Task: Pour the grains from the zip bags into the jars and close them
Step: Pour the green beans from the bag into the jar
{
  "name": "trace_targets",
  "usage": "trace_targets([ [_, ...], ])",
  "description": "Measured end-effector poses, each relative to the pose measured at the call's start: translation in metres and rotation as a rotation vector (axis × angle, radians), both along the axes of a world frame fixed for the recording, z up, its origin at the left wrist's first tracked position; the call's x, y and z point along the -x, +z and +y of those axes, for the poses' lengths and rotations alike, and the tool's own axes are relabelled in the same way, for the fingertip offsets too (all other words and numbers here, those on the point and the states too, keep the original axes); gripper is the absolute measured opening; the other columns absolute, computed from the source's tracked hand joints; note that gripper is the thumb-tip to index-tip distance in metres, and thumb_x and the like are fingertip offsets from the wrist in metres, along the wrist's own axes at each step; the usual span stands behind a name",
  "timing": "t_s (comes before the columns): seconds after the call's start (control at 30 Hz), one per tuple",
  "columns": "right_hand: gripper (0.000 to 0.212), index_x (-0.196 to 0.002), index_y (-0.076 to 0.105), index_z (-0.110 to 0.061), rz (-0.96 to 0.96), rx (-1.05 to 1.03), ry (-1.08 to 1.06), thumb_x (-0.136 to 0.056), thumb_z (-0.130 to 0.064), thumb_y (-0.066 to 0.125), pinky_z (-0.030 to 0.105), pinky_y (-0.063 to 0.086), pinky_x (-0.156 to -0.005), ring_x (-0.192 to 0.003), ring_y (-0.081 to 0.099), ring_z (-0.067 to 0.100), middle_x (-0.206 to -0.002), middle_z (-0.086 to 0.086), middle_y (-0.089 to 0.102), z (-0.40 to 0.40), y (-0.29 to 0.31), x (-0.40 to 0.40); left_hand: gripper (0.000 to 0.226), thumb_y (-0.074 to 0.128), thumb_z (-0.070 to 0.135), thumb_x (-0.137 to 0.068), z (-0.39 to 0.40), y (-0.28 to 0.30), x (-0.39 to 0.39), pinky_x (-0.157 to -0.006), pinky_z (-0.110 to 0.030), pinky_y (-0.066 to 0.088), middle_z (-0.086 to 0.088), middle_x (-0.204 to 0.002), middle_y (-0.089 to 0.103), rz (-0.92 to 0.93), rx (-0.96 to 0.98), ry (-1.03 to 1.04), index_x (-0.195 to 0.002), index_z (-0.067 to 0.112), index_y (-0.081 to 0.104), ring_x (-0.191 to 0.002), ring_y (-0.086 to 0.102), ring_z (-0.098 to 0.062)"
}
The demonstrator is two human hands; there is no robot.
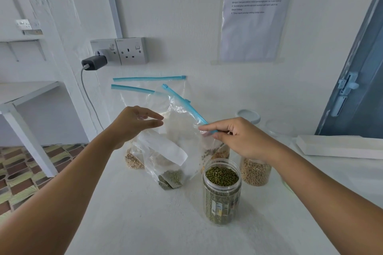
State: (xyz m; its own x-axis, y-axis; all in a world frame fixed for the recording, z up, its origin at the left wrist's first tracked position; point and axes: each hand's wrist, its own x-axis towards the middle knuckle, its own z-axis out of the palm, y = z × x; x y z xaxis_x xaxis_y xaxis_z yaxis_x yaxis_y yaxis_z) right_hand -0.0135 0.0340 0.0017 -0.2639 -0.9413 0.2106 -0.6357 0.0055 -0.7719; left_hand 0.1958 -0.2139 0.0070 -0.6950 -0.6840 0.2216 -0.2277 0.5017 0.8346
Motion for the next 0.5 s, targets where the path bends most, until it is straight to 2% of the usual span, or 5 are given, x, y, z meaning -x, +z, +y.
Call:
trace_targets([
  [0.1, 0.042, -0.126, 0.072, -0.046, 0.03, 0.007, 0.018, -0.106, -0.012, 0.057, 0.063, 0.058, -0.089, -0.109, 0.062, 0.052, -0.111, -0.023, 0.076, -0.003, 0.002, 0.0, 0.014, 0.085, 0.041, -0.075, -0.001, -0.001, -0.001, -0.099, -0.042, 0.046, 0.01, -0.107, 0.073, 0.012, -0.007, 0.016, -0.089, 0.039, 0.084, -0.107, 0.061, -0.013],
  [0.23, 0.041, -0.13, 0.071, -0.038, 0.079, 0.045, -0.019, -0.104, -0.009, 0.059, 0.021, 0.047, -0.059, -0.059, 0.058, 0.0, -0.11, -0.017, 0.077, -0.006, 0.007, -0.002, 0.013, 0.087, 0.033, -0.079, -0.002, -0.002, -0.005, -0.1, -0.042, 0.048, 0.008, -0.106, 0.074, 0.027, -0.025, 0.038, -0.092, 0.034, 0.085, -0.108, 0.063, -0.014],
  [0.33, 0.041, -0.129, 0.072, -0.039, 0.109, 0.069, -0.036, -0.105, -0.008, 0.058, 0.018, 0.04, -0.055, -0.055, 0.054, 0.003, -0.11, -0.02, 0.076, -0.01, 0.01, -0.002, 0.013, 0.086, 0.032, -0.08, -0.003, -0.002, -0.009, -0.1, -0.041, 0.051, 0.008, -0.103, 0.076, 0.035, -0.043, 0.059, -0.092, 0.034, 0.085, -0.107, 0.065, -0.019],
  [0.43, 0.041, -0.126, 0.073, -0.04, 0.181, 0.131, -0.062, -0.106, -0.009, 0.056, 0.031, 0.047, -0.059, -0.069, 0.059, 0.033, -0.11, -0.025, 0.075, -0.018, 0.015, -0.002, 0.014, 0.087, 0.03, -0.08, -0.003, -0.003, -0.016, -0.093, -0.03, 0.049, 0.007, -0.103, 0.078, 0.086, -0.078, 0.084, -0.093, 0.032, 0.085, -0.109, 0.067, -0.015],
  [0.5, 0.041, -0.125, 0.075, -0.034, 0.238, 0.14, -0.057, -0.105, -0.005, 0.054, 0.017, 0.039, -0.055, -0.058, 0.052, 0.016, -0.112, -0.019, 0.075, -0.027, 0.021, -0.004, 0.014, 0.086, 0.027, -0.081, -0.002, -0.003, -0.022, -0.085, -0.022, 0.047, 0.004, -0.105, 0.077, 0.106, -0.085, 0.108, -0.095, 0.031, 0.084, -0.108, 0.066, -0.014],
])
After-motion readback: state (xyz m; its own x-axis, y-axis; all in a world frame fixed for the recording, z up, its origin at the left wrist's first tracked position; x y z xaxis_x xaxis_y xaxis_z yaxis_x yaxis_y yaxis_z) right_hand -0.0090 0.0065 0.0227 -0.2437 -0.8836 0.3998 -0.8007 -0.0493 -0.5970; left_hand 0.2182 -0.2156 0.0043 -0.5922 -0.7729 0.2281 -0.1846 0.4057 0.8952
